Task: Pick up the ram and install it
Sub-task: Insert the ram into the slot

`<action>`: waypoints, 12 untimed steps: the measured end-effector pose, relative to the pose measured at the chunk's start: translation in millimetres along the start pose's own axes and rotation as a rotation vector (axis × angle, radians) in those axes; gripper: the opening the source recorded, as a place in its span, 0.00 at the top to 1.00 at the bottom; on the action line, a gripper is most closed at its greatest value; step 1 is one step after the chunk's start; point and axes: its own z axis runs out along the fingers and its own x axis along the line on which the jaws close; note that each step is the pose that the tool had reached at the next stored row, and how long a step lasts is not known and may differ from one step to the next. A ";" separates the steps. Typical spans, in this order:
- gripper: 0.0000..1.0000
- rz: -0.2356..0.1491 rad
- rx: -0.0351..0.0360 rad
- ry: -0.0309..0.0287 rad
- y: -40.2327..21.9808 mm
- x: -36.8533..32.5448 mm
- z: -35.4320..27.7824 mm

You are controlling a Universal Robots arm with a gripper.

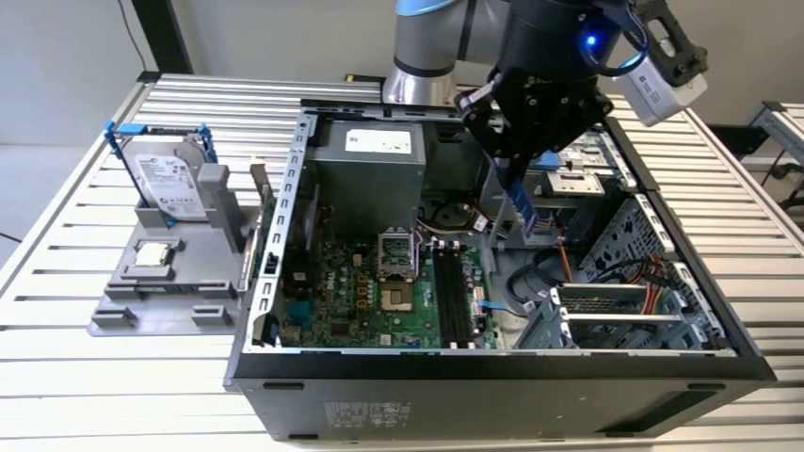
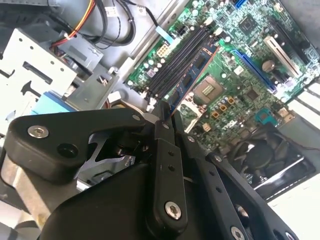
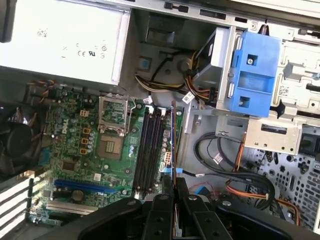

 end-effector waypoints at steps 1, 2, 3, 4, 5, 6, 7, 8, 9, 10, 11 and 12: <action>1.00 0.010 0.0003 -0.0002 0.0 0.0 0.0; 1.00 0.019 0.0006 -0.0003 0.0 0.0 0.0; 1.00 0.029 0.0010 -0.0004 0.0 0.0 0.0; 1.00 0.038 0.0014 -0.0005 -0.1 0.0 0.0; 1.00 0.048 0.0017 -0.0006 -0.1 0.0 0.0; 1.00 0.057 0.0020 -0.0008 -0.1 0.0 0.0; 1.00 0.066 0.0024 -0.0009 -0.1 0.0 0.0; 1.00 0.075 0.0027 -0.0010 -0.1 0.0 0.0; 1.00 0.083 0.0030 -0.0011 -0.1 0.0 0.0; 1.00 0.091 0.0033 -0.0012 -0.1 0.0 0.0; 1.00 0.099 0.0035 -0.0013 -0.1 0.0 0.0; 1.00 0.107 0.0038 -0.0014 -0.1 0.0 0.0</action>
